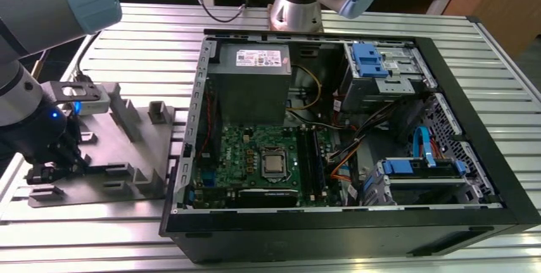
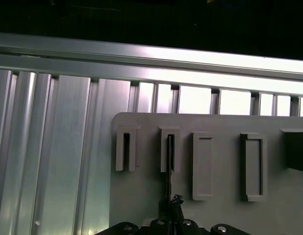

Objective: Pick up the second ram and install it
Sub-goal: 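Pick up the second ram and move it above second insertion slot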

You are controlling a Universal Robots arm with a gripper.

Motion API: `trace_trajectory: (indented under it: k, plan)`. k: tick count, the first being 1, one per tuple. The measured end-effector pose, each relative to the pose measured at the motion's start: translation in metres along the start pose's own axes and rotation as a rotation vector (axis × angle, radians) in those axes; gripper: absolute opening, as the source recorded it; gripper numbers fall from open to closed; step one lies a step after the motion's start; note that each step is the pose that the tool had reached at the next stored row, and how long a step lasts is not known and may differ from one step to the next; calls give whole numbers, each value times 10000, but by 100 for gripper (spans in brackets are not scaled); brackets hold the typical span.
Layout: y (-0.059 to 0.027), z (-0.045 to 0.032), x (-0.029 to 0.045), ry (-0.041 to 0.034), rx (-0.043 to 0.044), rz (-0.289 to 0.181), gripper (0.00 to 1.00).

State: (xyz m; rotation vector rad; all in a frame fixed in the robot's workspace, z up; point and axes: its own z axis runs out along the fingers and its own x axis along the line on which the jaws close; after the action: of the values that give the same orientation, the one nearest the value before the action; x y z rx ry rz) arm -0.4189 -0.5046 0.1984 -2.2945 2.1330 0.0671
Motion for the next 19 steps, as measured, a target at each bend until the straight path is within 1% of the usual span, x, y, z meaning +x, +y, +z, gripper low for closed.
trace_trajectory:
  k: [5,6,9,10,14,17,19]
  plan:
    - [0,0,-1,0,0,2,9]
    - [0,1,-1,-2,4,84,9]
    - [-1,1,-1,-12,19,540,9]
    - [0,2,-1,-14,21,598,9]
    - [0,1,-1,-15,23,603,9]
    - [1,-27,-2,-14,23,604,9]
    - [1,-30,-2,-15,24,603,9]
